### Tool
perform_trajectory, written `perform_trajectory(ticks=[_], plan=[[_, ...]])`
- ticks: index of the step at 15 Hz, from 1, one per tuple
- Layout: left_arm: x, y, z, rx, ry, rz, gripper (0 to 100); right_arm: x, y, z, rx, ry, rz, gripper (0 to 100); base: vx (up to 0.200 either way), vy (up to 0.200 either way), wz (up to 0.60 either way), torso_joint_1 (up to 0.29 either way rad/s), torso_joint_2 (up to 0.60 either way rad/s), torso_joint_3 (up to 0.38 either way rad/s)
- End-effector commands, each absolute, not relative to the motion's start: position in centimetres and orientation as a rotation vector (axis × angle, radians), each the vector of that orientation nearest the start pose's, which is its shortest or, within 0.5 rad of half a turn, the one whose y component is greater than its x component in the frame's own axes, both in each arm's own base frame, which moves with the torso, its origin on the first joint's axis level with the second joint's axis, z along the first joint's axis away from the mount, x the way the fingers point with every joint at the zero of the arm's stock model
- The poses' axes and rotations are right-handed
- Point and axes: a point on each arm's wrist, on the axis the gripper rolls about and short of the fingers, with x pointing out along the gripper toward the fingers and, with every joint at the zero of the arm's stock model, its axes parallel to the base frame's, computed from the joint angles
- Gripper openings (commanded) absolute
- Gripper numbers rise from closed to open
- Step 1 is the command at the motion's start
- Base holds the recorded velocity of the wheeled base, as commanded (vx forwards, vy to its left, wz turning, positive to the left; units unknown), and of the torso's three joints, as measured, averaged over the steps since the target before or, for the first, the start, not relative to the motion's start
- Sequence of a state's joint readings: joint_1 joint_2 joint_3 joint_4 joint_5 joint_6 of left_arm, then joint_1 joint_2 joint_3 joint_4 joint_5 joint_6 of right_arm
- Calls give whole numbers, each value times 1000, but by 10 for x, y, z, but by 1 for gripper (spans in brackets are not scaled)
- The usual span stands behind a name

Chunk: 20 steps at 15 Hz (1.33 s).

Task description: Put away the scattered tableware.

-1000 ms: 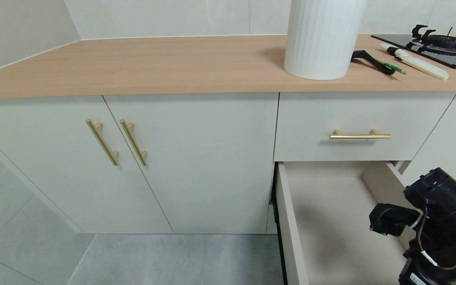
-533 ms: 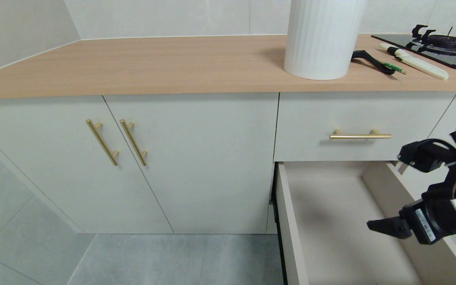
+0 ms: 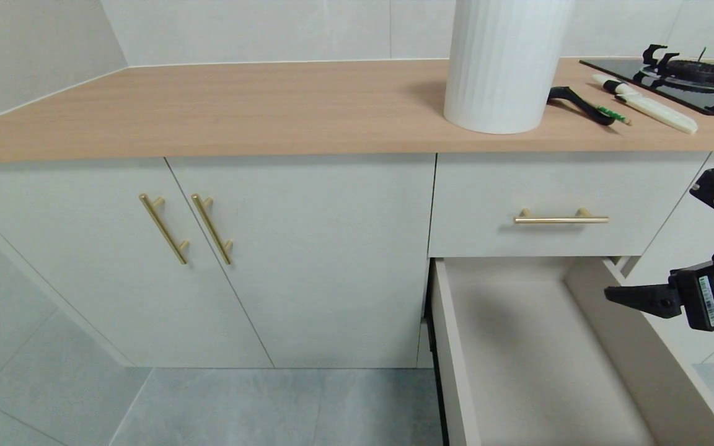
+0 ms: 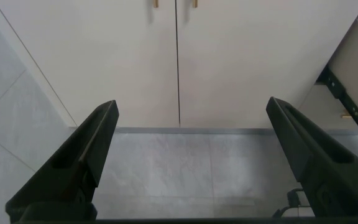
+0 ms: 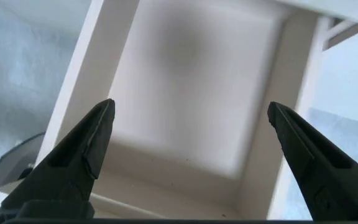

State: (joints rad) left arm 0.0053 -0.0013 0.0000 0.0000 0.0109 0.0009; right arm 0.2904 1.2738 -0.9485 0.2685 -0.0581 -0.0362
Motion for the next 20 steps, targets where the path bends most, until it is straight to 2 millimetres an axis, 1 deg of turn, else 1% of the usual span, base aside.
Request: perform_trajectory(ticks=[1,3,10,12,14,15,16,18,19,20], plan=[[-23,0,75,0,0,17,100,178,51,246,-137,576,234,100,0,0,0,36,-232,-266],[-23,0,75,2,0,17,100,179,52,245,-138,580,233,100,0,0,0,107,-290,-291],[-23,0,75,0,0,17,100,179,51,245,-139,580,230,100,0,0,0,174,-497,-290],[-23,0,75,2,0,17,100,180,51,248,-134,560,227,100,0,0,0,78,-205,-129],[-23,0,75,2,0,17,100,200,48,251,-169,496,199,100,0,0,0,27,-63,-39],[-23,0,75,2,0,17,100,222,44,261,-187,422,158,100,0,0,0,0,0,0],[-23,0,75,2,0,18,100,238,43,274,-176,385,148,100,0,0,0,0,0,0],[-23,0,75,2,0,17,100,276,25,291,-159,386,65,100,0,0,0,0,0,0],[-23,0,75,0,0,17,100,293,21,297,-152,390,54,100,0,0,0,0,0,0],[-23,0,75,2,0,18,100,302,19,300,-149,396,47,100,0,0,0,0,0,0]])
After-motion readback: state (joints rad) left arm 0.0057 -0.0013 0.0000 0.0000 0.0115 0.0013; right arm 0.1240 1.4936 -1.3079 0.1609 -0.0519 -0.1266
